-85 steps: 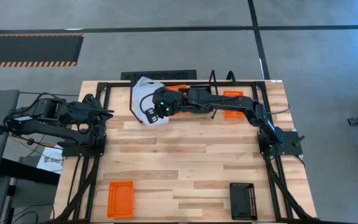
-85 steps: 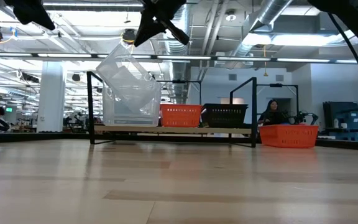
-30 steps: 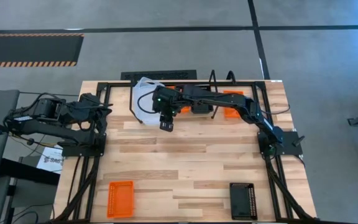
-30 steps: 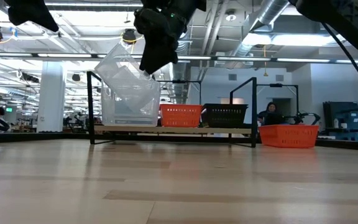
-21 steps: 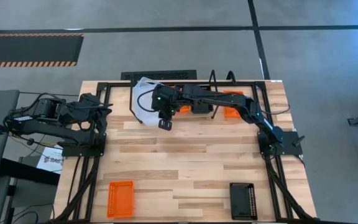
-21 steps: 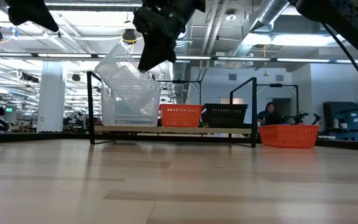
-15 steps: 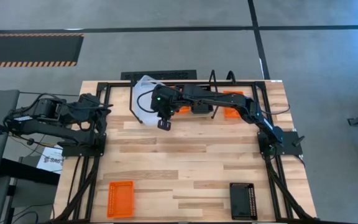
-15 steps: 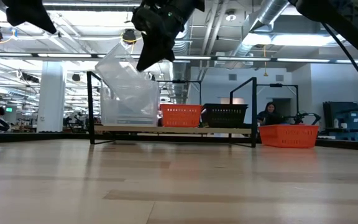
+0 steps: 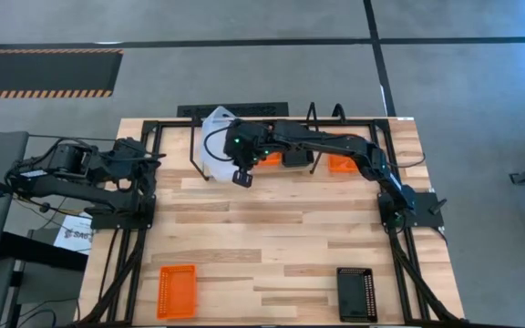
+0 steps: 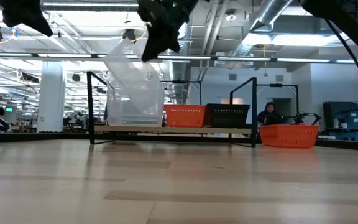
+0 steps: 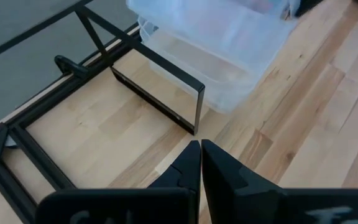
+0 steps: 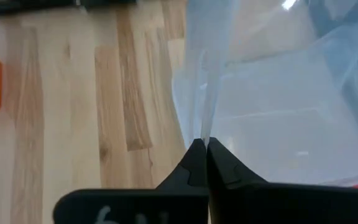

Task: Stack baskets on shelf by color
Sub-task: Stack the transparent bin on top of the transparent bin on the shelf

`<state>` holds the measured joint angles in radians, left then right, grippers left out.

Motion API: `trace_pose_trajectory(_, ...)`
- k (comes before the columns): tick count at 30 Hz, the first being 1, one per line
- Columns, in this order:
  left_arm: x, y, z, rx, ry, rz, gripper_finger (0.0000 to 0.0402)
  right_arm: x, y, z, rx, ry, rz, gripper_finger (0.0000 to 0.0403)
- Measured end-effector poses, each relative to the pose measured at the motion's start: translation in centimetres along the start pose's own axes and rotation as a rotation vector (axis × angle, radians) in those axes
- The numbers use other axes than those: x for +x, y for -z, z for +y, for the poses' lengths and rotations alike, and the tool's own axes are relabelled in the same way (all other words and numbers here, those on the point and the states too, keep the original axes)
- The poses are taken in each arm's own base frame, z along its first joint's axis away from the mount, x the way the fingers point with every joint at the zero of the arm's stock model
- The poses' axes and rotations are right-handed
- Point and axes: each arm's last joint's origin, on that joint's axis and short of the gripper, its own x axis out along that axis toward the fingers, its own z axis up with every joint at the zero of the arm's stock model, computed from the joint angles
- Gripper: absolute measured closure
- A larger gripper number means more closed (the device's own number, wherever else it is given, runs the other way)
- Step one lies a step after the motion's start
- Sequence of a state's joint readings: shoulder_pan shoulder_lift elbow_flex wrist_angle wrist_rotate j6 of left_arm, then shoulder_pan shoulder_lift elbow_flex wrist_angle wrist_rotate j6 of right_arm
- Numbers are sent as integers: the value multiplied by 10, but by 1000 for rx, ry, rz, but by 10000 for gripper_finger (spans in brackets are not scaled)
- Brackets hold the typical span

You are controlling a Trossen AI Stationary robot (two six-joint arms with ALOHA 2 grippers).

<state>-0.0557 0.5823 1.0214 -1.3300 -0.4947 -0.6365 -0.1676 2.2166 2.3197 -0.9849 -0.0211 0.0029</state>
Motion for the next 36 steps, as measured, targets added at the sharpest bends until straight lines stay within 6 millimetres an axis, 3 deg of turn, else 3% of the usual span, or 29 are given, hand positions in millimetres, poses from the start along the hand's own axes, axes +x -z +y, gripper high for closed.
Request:
trace_pose_trajectory(5,0,0,0,5,-2,-2,401,-20,-9,2,-3,2,-69,402)
trace_pose_trajectory(14,0,0,0,8,-9,-3,401,-36,-2,6,-57,57,7,402)
trace_pose_trajectory(19,0,0,0,8,-12,-5,401,-35,11,6,-85,62,147,402)
trace_pose_trajectory(36,0,0,1,-2,-16,-7,401,-36,12,-1,-193,75,158,403)
